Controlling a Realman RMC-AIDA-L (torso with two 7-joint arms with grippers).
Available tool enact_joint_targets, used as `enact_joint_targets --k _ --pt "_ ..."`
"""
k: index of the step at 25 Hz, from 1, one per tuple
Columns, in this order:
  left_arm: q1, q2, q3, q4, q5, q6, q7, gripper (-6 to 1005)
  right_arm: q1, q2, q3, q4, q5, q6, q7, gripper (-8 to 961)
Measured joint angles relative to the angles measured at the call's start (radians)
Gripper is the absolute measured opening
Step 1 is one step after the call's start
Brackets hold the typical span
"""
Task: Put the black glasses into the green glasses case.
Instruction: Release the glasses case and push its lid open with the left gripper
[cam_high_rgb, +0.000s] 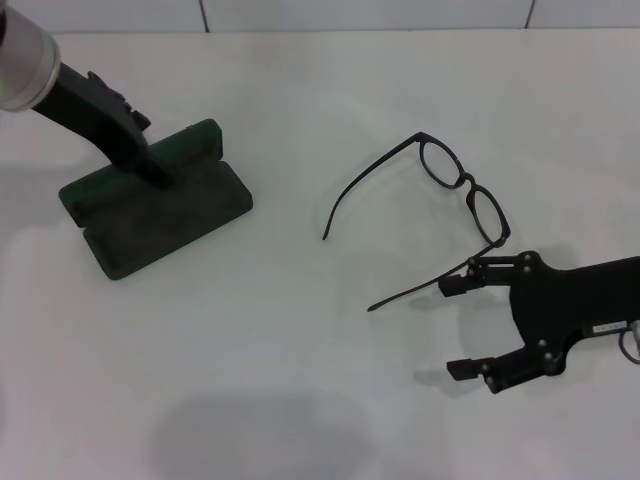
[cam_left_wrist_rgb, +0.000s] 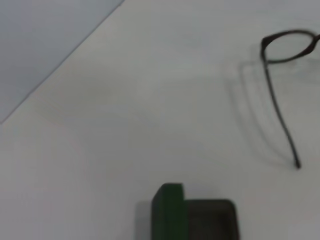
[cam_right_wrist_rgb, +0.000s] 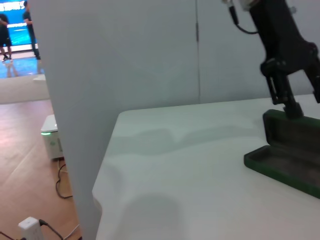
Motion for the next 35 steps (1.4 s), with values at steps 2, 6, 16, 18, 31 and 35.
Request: enact_joint_targets --k 2,6,16,18,31,35 --pt "-0.007 0.001 0.012 -0.023 0.028 -0.020 0.006 847 0.008 0.004 0.000 -0.001 -0.005 0.002 0.000 883" --pt "-0.026 0.006 0.019 -0.101 0.056 -0.064 0.017 846 0.011 0.009 0.000 -0.006 -0.007 0.004 0.000 882" --pt "-0.042 0.007 0.024 -0.169 0.087 -0.135 0.022 846 0.005 0.014 0.000 -0.003 -0.019 0.010 0.002 882" --pt "-0.041 0.005 0.025 -0.167 0.089 -0.137 0.031 846 0.004 0.014 0.000 -0.003 -0.019 0.010 0.002 881" --pt "-0.029 -0.003 0.025 -0.164 0.095 -0.166 0.069 489 0.001 0.015 0.000 0.002 -0.019 0.011 0.003 881" --pt "-0.029 -0.003 0.026 -0.165 0.096 -0.167 0.070 379 0.000 0.015 0.000 0.002 -0.019 0.011 0.003 880"
